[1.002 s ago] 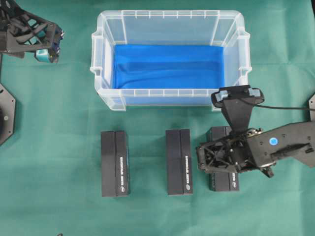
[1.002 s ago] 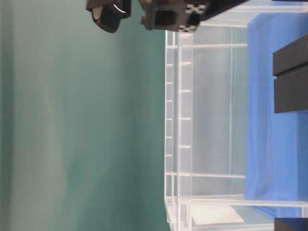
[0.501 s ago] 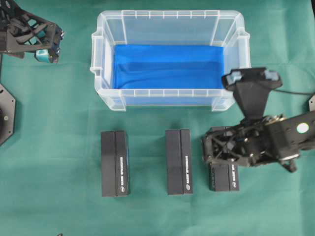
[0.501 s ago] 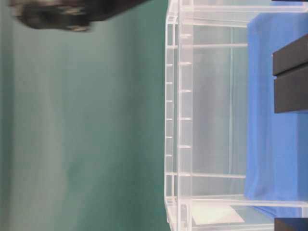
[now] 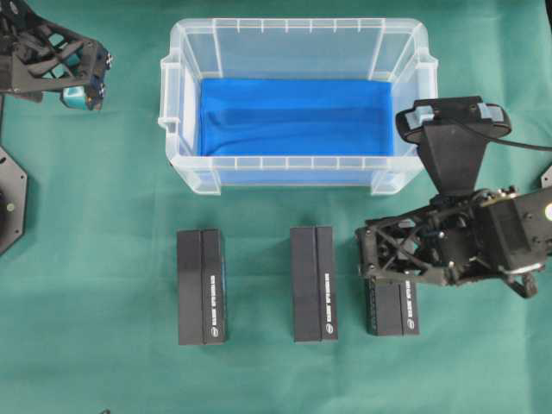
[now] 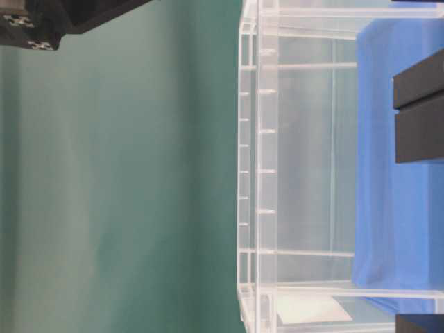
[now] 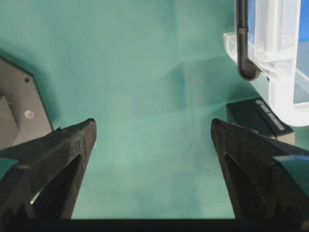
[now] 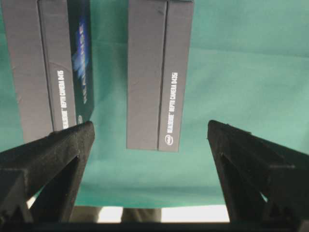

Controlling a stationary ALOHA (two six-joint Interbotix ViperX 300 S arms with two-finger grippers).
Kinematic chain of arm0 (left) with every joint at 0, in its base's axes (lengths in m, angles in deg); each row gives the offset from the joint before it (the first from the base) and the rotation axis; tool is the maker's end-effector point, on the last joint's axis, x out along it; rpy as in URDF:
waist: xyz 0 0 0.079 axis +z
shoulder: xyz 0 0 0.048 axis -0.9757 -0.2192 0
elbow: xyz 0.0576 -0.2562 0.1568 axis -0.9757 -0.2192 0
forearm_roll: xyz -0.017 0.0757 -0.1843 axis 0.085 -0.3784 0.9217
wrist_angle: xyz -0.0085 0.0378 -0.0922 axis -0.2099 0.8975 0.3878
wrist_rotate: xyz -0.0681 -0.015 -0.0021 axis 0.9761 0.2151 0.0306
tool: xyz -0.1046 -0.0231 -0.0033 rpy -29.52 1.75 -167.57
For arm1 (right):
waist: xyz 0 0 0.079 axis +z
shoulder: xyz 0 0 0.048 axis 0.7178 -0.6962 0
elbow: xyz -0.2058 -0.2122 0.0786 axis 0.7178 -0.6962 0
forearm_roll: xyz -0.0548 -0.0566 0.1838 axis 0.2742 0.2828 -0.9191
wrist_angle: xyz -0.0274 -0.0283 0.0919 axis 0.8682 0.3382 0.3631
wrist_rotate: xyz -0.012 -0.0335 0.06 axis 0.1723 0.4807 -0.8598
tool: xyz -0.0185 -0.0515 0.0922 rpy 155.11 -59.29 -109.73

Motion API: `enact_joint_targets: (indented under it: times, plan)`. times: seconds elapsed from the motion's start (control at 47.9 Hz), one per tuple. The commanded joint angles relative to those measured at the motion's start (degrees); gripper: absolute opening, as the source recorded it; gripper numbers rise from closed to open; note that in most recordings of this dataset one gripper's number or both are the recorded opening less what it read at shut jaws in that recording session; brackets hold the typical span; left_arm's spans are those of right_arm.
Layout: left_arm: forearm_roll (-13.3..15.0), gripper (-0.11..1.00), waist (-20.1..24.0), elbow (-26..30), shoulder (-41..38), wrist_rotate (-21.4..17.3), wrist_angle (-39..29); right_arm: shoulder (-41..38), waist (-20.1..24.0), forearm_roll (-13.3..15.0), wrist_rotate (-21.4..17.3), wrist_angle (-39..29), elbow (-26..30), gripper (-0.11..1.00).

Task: Take out the box from the case.
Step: 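Open the right gripper, release the box, and retract the right arm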

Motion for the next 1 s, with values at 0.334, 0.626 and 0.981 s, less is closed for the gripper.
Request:
enact_joint_targets:
  times: [0.334, 0.626, 0.981]
  plan:
    - [0.09, 0.96, -0.18, 1.32, 0.62, 0.0, 0.18, 9.4, 1.76, -0.26, -2.11, 0.44, -7.47, 0.91]
    - [0.0, 0.96, -0.18, 1.32, 0.7, 0.35, 0.18, 17.31, 4.66, -0.26, -5.19, -1.23, -14.15, 0.91]
    - [-0.18, 0.96, -0.18, 1.41, 0.53, 0.7, 0.18, 20.39, 5.71, 0.18, -6.5, -2.81, -16.52, 0.91]
